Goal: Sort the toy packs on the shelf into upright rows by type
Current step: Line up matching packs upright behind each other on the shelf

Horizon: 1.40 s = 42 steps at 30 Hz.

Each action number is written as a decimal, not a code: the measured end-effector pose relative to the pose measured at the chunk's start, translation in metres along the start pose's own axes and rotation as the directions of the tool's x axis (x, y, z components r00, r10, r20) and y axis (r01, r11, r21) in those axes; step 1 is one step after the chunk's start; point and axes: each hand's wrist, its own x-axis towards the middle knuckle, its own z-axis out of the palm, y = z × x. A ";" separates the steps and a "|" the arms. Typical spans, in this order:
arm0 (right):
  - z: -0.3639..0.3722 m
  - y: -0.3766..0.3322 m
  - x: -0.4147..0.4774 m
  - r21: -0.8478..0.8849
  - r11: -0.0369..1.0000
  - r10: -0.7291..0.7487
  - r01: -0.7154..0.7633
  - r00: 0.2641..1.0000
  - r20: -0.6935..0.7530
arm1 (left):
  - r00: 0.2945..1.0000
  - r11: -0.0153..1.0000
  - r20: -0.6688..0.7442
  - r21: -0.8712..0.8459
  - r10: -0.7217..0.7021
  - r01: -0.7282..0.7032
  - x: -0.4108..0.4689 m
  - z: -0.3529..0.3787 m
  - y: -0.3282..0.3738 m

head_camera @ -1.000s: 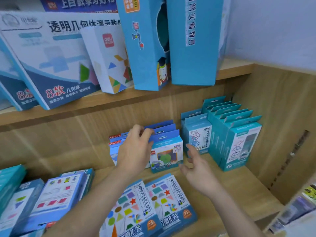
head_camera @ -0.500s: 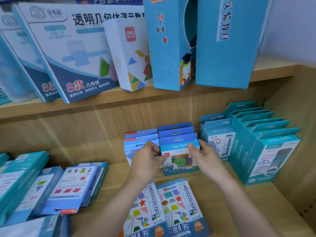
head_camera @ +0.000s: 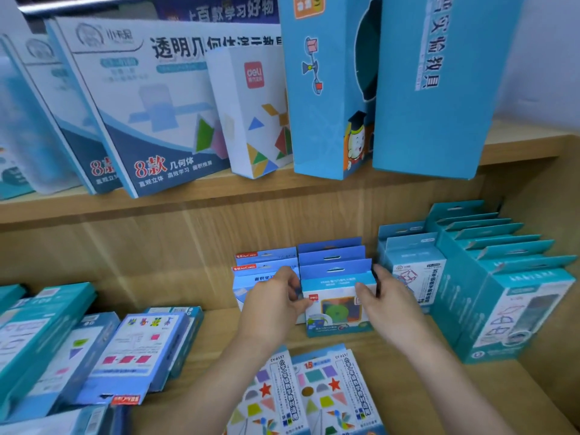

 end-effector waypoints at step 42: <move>0.213 -0.187 -0.102 -0.379 0.536 -0.394 0.754 0.620 0.678 | 0.974 0.668 0.219 0.717 0.059 -0.201 -0.156 -0.209 -0.239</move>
